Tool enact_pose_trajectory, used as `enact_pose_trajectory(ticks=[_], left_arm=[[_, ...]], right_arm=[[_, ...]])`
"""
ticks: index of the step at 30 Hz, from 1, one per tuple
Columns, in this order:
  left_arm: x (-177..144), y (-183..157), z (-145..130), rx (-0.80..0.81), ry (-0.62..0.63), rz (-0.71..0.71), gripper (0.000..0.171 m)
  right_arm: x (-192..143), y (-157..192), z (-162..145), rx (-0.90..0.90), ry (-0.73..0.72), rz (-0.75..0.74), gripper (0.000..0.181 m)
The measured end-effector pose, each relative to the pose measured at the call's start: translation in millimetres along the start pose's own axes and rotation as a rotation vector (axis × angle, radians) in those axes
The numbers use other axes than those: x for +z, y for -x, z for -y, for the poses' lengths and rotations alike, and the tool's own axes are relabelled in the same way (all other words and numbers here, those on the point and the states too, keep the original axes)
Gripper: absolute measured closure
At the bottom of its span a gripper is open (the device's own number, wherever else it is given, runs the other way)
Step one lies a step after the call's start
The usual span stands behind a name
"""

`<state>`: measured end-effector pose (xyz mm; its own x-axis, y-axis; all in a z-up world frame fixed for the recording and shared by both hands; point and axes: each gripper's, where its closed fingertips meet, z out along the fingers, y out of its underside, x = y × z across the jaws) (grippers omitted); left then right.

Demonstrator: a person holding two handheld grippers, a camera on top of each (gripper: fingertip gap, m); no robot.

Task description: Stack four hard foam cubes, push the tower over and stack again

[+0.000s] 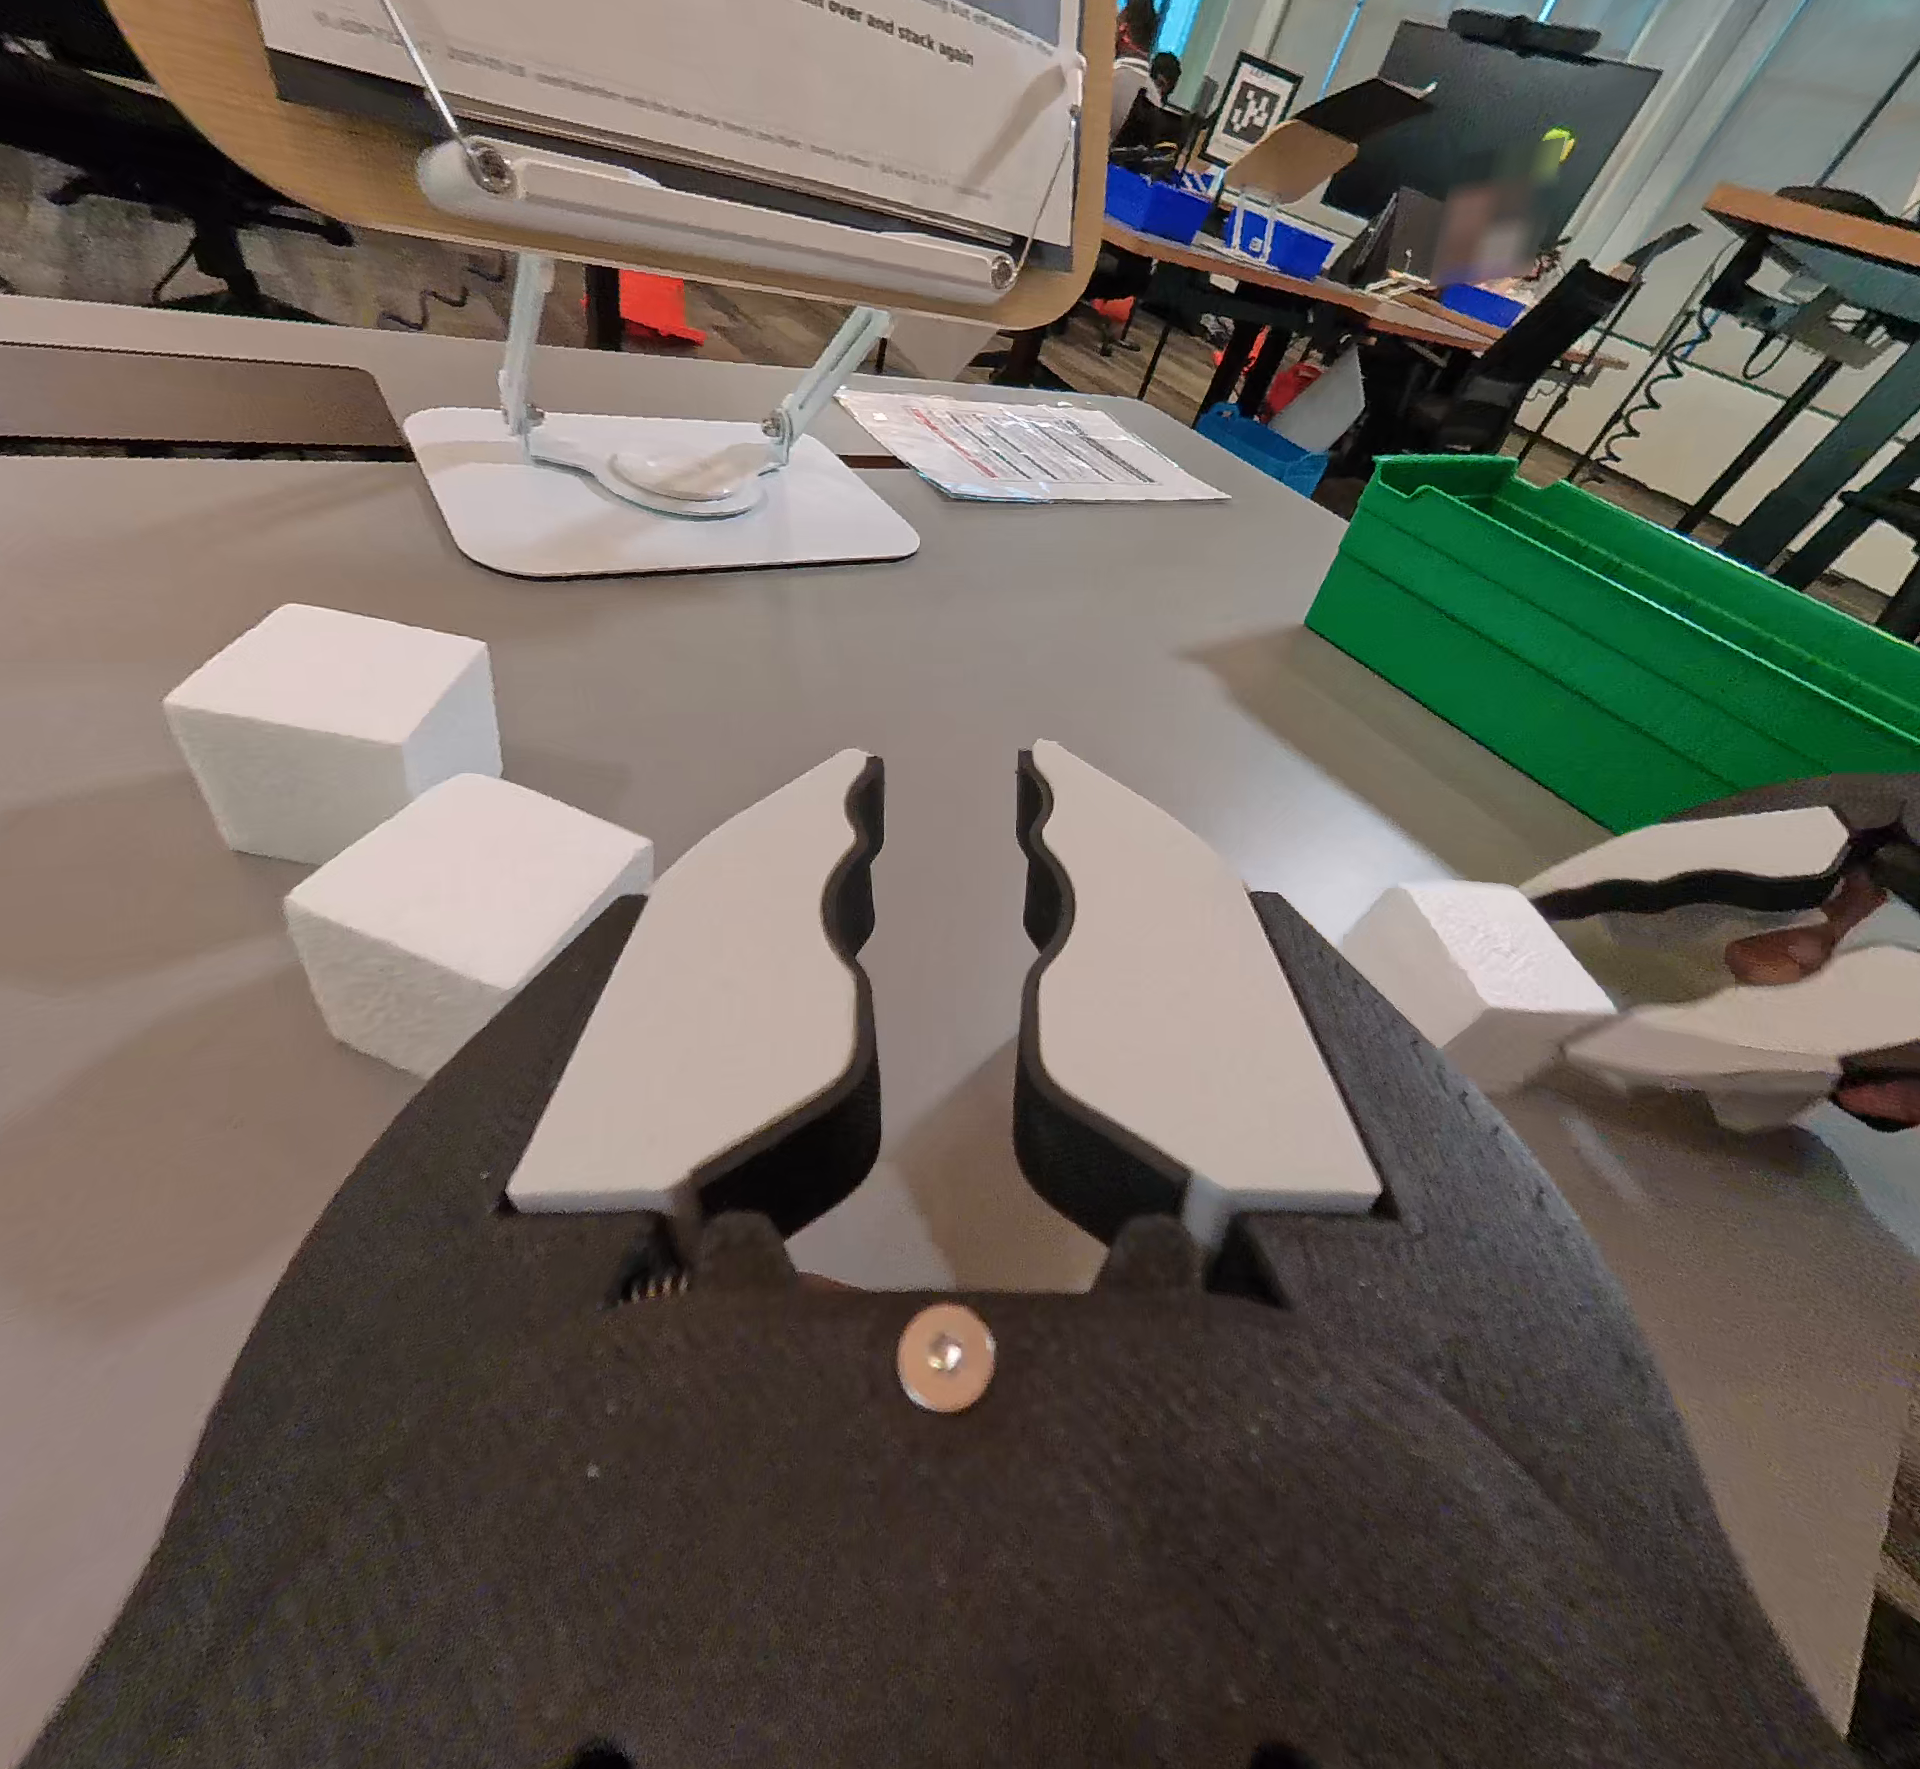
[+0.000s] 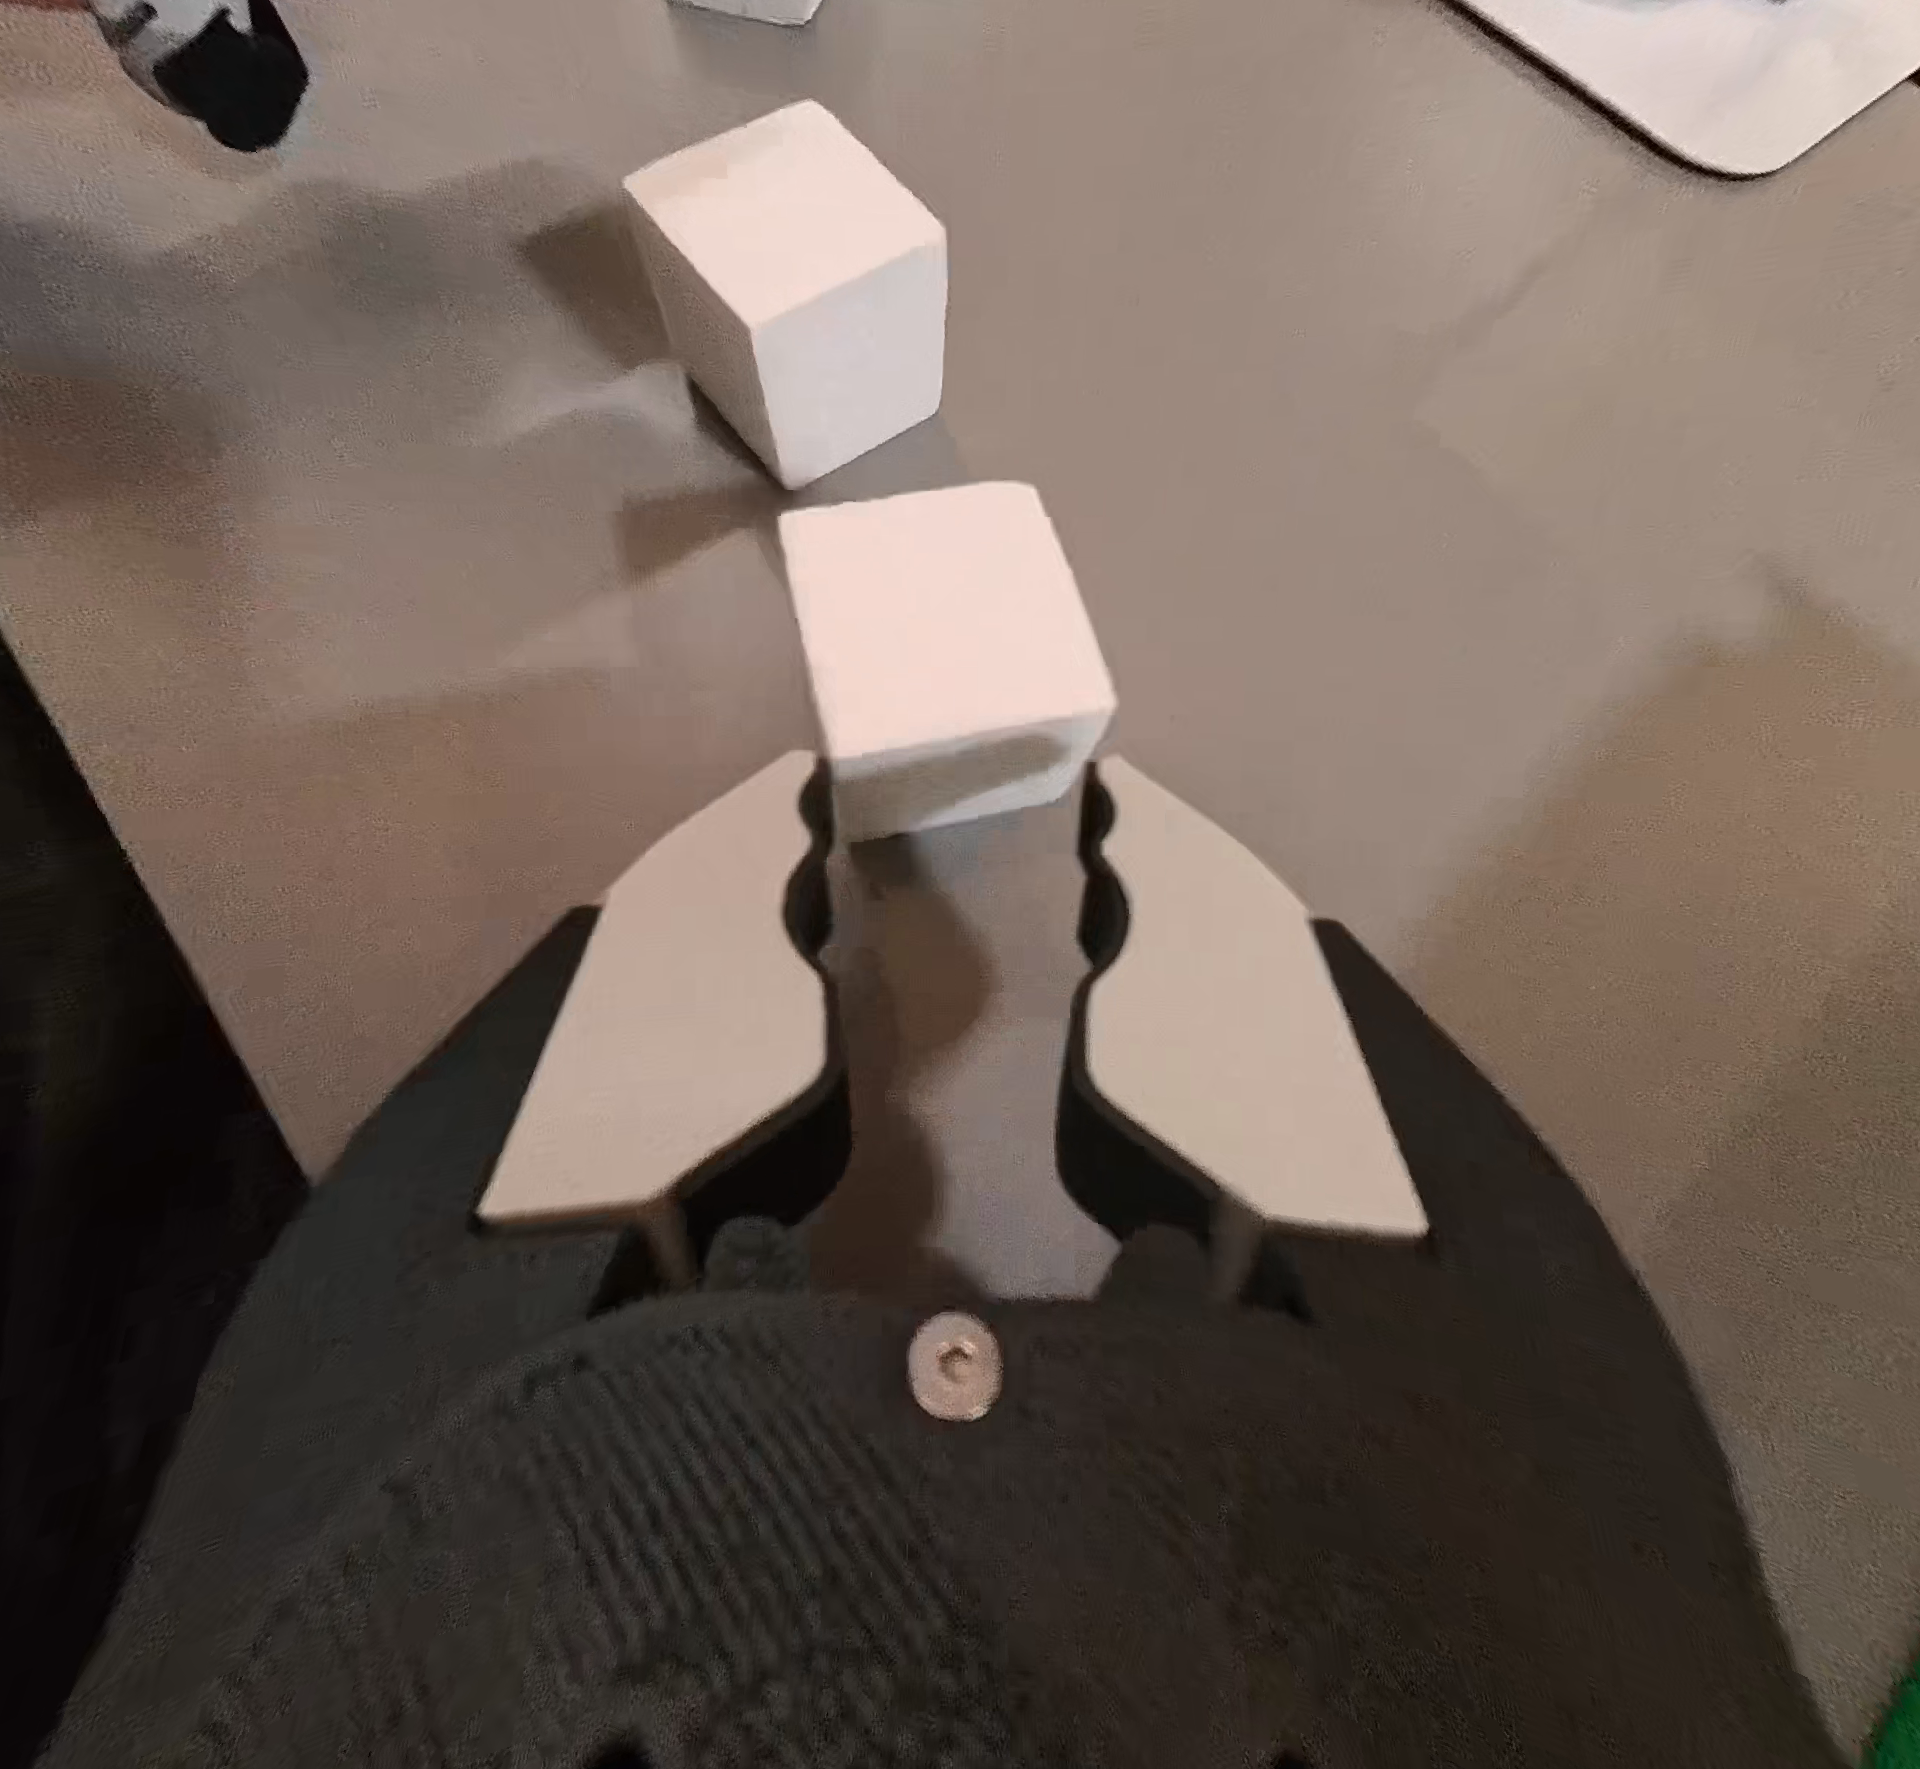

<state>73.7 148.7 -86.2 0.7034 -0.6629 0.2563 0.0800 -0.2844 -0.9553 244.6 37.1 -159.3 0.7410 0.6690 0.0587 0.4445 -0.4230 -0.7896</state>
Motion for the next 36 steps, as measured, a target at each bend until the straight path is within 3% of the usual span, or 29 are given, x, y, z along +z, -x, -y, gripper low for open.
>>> enact_pose_trajectory(ticks=[2, 4, 5, 7, 10, 14, 21, 27, 32, 36], left_arm=[[-5, 5, -1, 0.005, 0.0, 0.018, 0.147], [-11, 10, -3, 0.011, 0.007, 0.037, 0.147], [-14, 13, -3, 0.011, 0.009, 0.048, 0.146], [-23, 20, -3, 0.006, 0.007, 0.071, 0.146], [-37, 30, -3, -0.011, -0.002, 0.107, 0.146], [-51, 42, -7, -0.024, 0.009, 0.144, 0.146], [-69, 56, -6, -0.038, -0.007, 0.2, 0.146], [-60, 47, -5, -0.034, -0.001, 0.165, 0.146], [-41, 32, -10, 0.018, 0.033, 0.116, 0.146], [-29, 23, -13, 0.059, 0.054, 0.091, 0.146]], right_arm=[[-3, -7, 9, -0.032, -0.025, -0.029, 0.168], [-12, -16, 28, -0.06, -0.117, -0.058, 0.177], [-18, -17, 36, -0.07, -0.171, -0.046, 0.17], [-23, -24, 42, -0.051, -0.214, -0.03, 0.137], [-13, -28, 35, -0.023, -0.192, 0.063, 0.115], [18, -24, 20, -0.025, -0.041, 0.183, 0.103], [41, -9, 22, -0.179, 0.053, 0.206, 0.114], [24, -19, 35, -0.156, -0.055, 0.134, 0.114], [-2, -26, 65, -0.086, -0.181, 0.093, 0.115], [-7, -4, 111, -0.205, -0.191, 0.138, 0.115]])
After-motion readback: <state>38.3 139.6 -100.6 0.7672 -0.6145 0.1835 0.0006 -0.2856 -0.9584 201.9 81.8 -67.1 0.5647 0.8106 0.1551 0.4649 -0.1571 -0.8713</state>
